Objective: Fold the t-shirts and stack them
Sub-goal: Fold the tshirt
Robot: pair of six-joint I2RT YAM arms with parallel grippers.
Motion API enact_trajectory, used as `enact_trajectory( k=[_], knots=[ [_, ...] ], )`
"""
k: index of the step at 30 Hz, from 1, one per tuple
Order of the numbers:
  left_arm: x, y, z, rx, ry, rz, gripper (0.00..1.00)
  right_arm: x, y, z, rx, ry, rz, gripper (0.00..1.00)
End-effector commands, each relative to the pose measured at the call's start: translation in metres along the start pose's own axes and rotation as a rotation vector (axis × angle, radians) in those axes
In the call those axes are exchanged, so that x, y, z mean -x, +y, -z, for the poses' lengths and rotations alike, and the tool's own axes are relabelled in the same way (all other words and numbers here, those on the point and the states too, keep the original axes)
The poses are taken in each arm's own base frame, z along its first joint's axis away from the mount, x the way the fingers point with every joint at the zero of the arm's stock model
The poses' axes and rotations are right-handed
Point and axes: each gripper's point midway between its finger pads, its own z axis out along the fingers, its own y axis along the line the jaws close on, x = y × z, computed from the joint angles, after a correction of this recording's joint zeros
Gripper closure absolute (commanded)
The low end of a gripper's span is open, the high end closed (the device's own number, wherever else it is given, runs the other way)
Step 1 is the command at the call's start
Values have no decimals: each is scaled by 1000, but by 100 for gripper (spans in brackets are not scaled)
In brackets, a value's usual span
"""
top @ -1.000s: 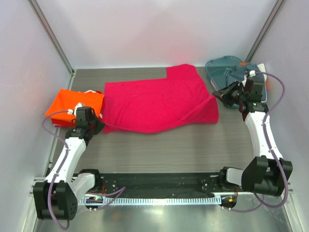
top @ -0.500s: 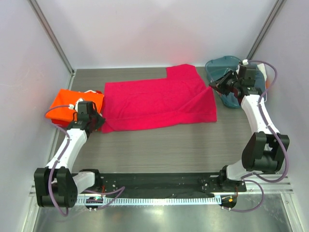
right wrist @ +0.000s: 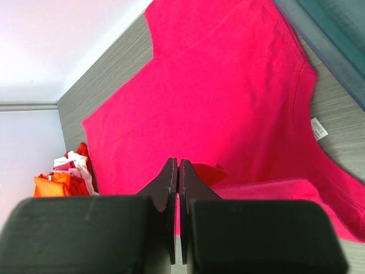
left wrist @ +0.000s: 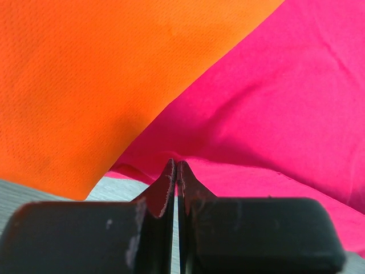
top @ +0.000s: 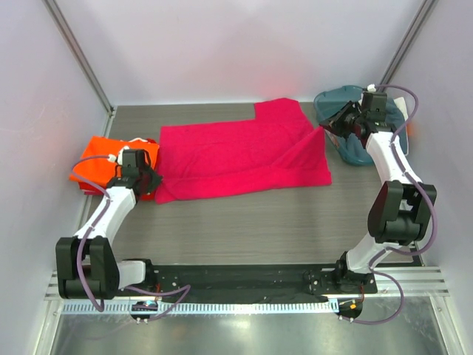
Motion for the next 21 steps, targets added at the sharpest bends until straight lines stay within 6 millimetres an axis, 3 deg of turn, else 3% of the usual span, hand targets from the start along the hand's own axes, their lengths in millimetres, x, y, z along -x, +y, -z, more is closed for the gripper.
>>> enact_trajectory(
  k=[1,21],
  knots=[
    [33,-24,6,-72,-94,-14,100,26,19,1,37,-70,52,99],
    [47,-28,-5,-15,-89,-30,100,42,22,-20,43,-71,37,99]
  ],
)
